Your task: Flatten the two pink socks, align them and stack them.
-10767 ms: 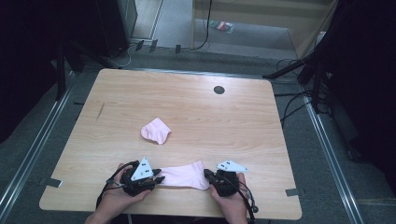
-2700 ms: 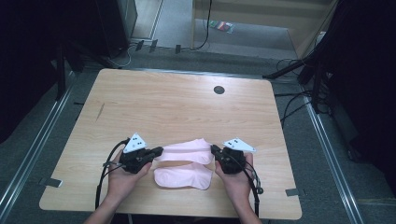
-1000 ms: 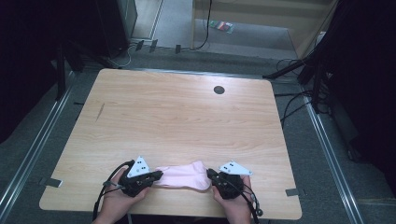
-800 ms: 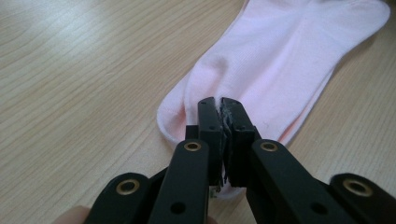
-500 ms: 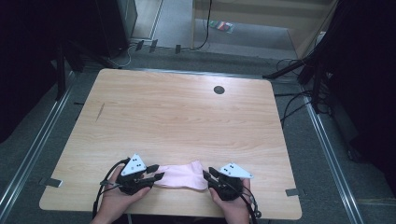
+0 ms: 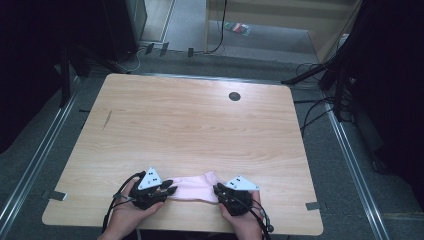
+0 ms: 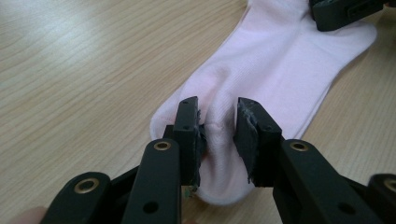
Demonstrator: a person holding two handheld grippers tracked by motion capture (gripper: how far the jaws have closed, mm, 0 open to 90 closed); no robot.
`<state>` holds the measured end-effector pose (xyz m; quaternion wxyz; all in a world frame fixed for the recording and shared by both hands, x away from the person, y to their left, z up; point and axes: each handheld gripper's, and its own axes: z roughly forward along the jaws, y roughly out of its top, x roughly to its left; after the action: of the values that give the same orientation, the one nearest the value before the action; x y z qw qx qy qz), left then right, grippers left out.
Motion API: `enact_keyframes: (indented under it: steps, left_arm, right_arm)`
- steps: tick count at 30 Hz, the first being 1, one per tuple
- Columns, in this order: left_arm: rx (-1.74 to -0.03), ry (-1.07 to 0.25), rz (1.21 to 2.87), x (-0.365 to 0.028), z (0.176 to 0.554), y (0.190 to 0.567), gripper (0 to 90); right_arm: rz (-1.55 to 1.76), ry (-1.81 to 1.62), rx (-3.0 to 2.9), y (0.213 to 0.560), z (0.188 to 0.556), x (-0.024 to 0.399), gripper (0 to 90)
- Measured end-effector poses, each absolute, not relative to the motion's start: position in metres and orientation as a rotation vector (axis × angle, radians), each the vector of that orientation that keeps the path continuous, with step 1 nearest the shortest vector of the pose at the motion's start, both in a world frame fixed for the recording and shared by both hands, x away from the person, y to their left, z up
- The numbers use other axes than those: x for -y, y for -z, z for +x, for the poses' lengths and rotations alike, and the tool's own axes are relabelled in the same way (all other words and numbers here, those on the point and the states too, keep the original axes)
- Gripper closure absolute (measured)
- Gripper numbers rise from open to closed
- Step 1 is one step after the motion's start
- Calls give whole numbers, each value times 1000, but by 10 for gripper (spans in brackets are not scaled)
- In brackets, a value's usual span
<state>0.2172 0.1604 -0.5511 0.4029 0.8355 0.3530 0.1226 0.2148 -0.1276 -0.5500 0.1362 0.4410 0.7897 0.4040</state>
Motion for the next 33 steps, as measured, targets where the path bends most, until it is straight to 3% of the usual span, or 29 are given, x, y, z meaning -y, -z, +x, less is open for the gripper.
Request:
enact_keyframes:
  steps: [12,20,28,33]
  left_arm:
    - [-917,-355,2086,-165,223,553,710]
    - [-868,-279,1973,-175,221,550,506]
    - [-931,-346,1828,-185,217,535,144]
    - [-969,-384,1792,-194,216,532,64]
  right_arm:
    - [1283,-1153,-2255,551,222,121,805]
    - [1270,-1346,-2218,542,223,123,575]
    - [1217,-1385,-2153,527,223,129,236]
    - [1269,-1429,-2135,521,229,138,126]
